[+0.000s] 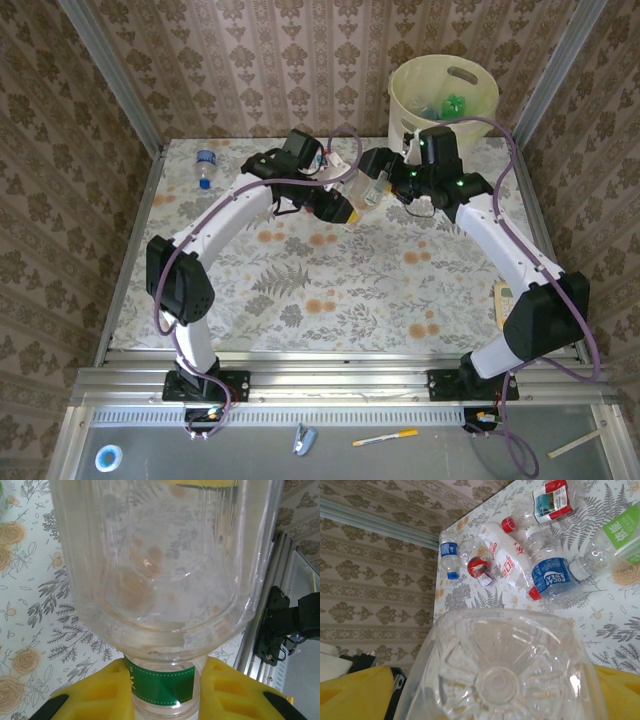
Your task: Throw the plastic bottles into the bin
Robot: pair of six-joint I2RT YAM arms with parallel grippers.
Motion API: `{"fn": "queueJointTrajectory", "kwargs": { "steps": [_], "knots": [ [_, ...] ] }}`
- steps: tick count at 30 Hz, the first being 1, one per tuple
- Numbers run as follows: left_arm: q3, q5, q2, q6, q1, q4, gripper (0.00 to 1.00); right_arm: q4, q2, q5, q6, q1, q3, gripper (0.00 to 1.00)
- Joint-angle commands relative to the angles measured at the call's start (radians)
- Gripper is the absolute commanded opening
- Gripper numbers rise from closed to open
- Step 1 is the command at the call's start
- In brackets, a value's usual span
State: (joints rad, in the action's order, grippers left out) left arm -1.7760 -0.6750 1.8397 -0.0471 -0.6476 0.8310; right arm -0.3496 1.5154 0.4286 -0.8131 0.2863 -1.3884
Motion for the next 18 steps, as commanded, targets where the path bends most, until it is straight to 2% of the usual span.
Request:
{"fn": "queueJointTrajectory", "kwargs": {
  "steps": [1,16,18],
  "knots": [
    [-0.030,-0.032,0.000,-0.025,-0.009,-0.006,0.00,-0.041,0.016,-0.028,0.005,0.010,-0.023,0.89],
    [-0.019,-0.009,-0.009,-0.023,-0.009,-0.041,0.00,-0.094,0.035,-0.044,-0.017,0.009,-0.030,0.60],
    [-0.017,-0.010,-0.012,-0.022,-0.009,-0.048,0.08,-0.094,0.031,-0.043,-0.020,0.009,-0.031,0.56]
  ]
}}
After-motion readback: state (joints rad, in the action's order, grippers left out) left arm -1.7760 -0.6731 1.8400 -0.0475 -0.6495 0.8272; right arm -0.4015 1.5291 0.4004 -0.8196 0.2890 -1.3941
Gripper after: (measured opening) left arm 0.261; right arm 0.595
